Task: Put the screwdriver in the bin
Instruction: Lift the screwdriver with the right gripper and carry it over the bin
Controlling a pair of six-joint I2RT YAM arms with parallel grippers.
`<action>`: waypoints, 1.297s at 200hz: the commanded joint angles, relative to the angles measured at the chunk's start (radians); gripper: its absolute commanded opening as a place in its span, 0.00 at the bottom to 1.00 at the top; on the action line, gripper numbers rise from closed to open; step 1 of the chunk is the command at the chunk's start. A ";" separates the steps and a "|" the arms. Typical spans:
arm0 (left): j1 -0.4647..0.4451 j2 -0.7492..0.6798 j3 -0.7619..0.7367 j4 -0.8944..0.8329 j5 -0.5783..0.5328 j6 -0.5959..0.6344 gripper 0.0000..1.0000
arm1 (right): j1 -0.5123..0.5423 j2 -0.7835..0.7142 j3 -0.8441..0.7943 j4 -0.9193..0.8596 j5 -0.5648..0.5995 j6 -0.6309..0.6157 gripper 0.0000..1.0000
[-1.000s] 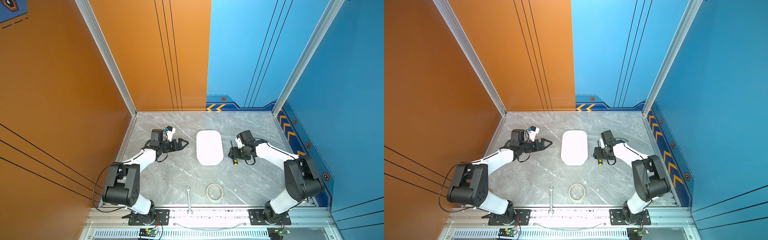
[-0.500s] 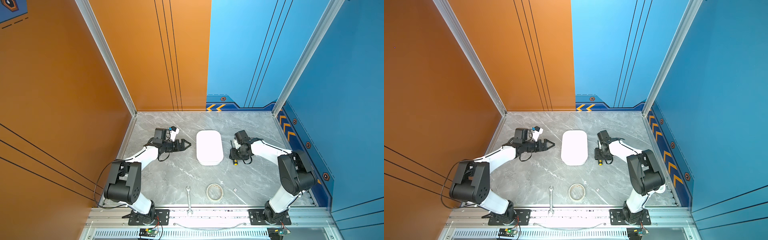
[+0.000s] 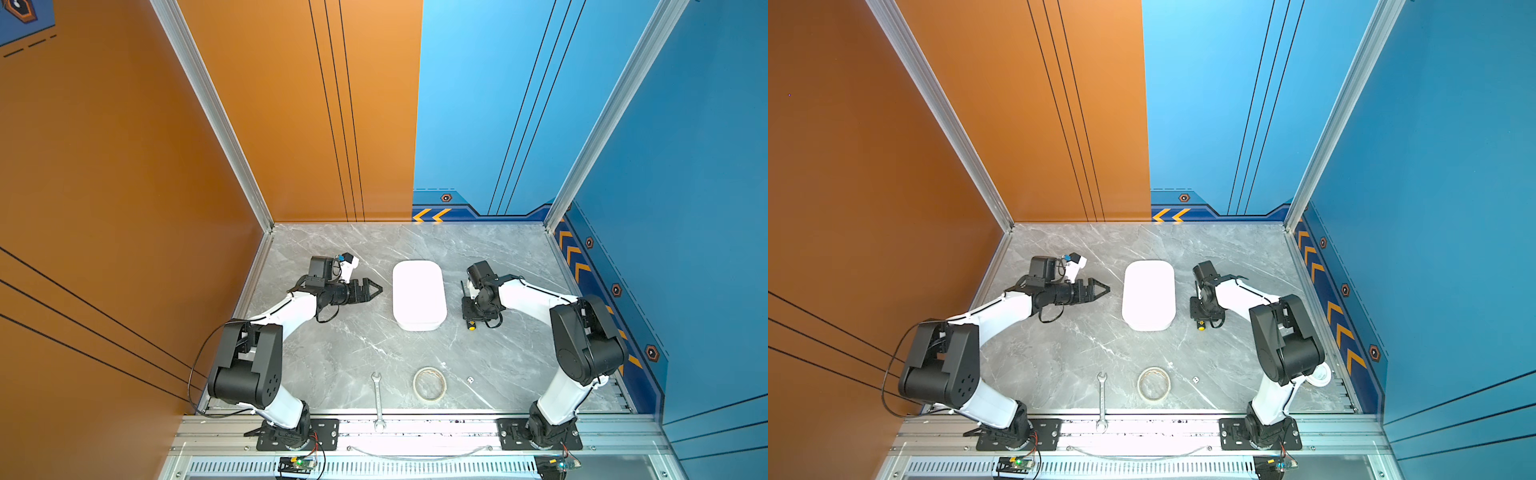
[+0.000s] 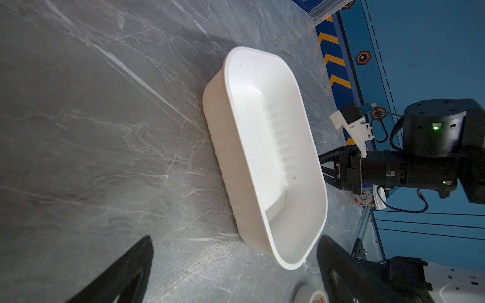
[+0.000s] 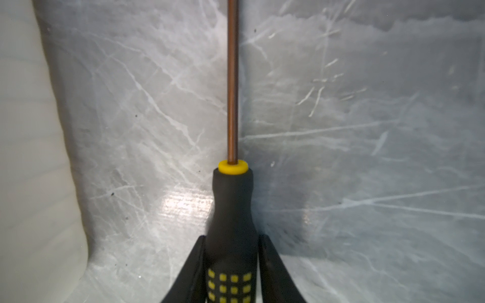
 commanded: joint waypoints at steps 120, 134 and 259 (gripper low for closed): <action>-0.008 0.020 0.020 0.154 0.113 -0.134 0.98 | 0.051 -0.253 0.174 -0.155 -0.008 0.117 0.00; -0.007 0.021 0.019 0.155 0.110 -0.135 0.98 | 0.108 -0.266 0.213 -0.155 0.030 0.174 0.00; -0.010 0.000 -0.007 0.139 0.071 -0.128 0.98 | 0.360 -0.001 0.422 -0.169 0.116 0.444 0.00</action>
